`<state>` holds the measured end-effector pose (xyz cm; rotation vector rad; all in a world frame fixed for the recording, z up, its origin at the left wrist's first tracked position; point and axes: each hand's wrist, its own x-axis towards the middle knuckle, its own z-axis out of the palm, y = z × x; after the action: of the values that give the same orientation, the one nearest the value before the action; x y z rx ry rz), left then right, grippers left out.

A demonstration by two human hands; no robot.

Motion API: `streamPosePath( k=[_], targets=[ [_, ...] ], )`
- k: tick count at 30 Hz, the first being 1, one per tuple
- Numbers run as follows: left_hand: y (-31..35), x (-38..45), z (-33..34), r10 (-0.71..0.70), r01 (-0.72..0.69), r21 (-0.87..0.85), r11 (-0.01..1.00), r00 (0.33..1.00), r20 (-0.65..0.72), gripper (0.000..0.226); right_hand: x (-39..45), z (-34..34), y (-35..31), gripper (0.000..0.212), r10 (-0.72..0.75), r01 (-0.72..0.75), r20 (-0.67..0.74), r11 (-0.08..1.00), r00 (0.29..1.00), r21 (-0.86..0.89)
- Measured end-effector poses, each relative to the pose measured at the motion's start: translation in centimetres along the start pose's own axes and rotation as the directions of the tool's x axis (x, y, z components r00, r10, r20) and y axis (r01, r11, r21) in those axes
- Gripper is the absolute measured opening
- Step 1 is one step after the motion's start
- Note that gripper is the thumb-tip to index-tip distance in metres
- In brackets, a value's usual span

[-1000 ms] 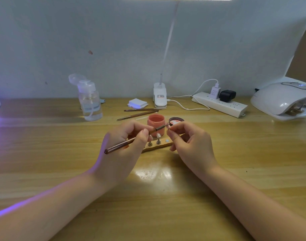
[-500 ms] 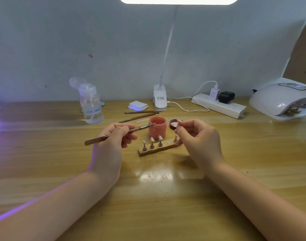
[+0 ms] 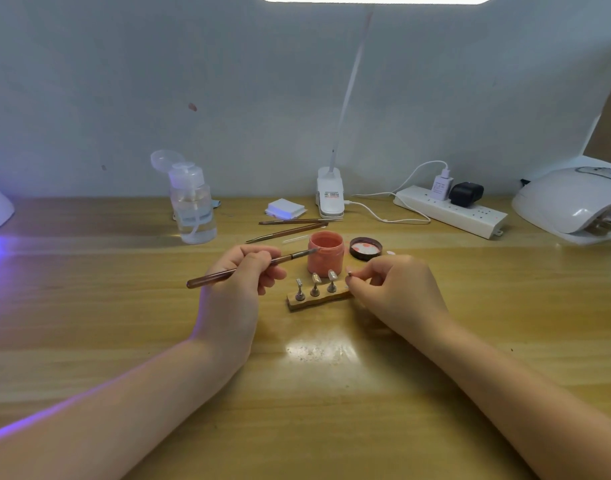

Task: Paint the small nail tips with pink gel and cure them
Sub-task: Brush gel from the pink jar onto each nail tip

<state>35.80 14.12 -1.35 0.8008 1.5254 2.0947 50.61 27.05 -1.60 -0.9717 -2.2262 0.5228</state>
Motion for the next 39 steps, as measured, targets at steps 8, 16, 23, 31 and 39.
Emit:
streamPosePath(
  k=[8,16,23,31,39],
  targets=[
    [-0.4,0.3,0.0,-0.003,0.003,0.006,1.000,1.000,0.000,0.039,0.1,0.4,0.2,0.026,-0.022,0.036,0.067,0.979,0.997,-0.201],
    [-0.3,0.1,0.0,-0.003,0.003,-0.015,1.000,1.000,0.017,0.043,-1.1,0.7,-0.6,0.030,-0.140,0.131,0.000,0.927,0.990,-0.351],
    [-0.3,-0.1,0.2,-0.010,0.010,-0.029,1.000,1.000,0.005,0.038,-1.0,1.3,-1.1,0.029,-0.102,0.119,0.073,0.949,0.992,-0.292],
    [0.1,-0.4,0.4,-0.070,0.069,-0.073,0.995,0.997,-0.020,0.029,-1.6,1.1,-1.4,0.025,-0.223,0.223,0.034,0.930,0.974,-0.291],
    [0.6,-1.1,1.4,-0.406,0.421,-0.323,0.848,0.906,0.117,0.024,-2.0,0.9,-1.0,0.010,-0.177,0.165,-0.050,0.967,0.983,-0.194]
  ],
)
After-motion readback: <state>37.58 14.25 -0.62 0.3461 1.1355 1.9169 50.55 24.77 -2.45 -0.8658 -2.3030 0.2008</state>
